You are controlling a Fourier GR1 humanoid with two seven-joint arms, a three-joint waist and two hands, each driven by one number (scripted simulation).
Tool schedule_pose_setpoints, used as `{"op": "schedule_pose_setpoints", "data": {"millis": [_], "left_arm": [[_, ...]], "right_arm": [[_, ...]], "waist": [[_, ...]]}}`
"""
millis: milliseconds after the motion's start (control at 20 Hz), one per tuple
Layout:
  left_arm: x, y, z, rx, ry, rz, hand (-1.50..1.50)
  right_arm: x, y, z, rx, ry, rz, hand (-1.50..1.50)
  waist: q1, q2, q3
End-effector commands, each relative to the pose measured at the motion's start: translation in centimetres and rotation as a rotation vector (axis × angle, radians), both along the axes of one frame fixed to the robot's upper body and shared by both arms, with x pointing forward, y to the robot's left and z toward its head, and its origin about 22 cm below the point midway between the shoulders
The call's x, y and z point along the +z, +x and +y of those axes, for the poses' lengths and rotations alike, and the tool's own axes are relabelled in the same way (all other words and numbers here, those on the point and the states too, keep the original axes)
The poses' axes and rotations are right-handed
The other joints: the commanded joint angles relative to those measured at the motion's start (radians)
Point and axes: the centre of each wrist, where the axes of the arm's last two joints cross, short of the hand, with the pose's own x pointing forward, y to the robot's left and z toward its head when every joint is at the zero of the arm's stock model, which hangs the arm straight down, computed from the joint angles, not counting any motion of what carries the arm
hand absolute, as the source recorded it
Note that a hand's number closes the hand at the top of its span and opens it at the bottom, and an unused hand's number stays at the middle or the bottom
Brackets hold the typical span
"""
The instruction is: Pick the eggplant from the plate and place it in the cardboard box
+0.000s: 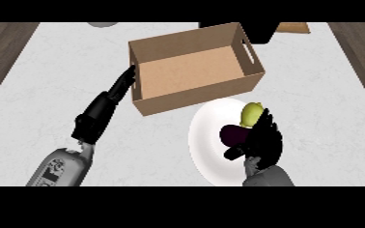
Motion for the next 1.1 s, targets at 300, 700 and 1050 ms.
{"op": "schedule_pose_setpoints", "data": {"millis": [300,700,1050], "left_arm": [[-1.3,-0.5,-0.5,0.016,-0.013,0.011,0.0],[1.8,1.5,-0.4,0.001,0.002,0.015,0.0],[0.7,-0.3,1.5,0.004,0.004,0.016,0.0]], "right_arm": [[-1.4,0.0,-0.4,-0.189,-0.032,0.134,-1.5],[-4.1,-1.7,0.0,-0.145,-0.015,0.156,1.5],[-3.9,-0.3,-1.8,-0.13,-0.146,0.116,1.5]], "waist": [[-0.007,0.002,0.0],[-0.006,0.003,0.001],[-0.002,0.001,0.001]]}}
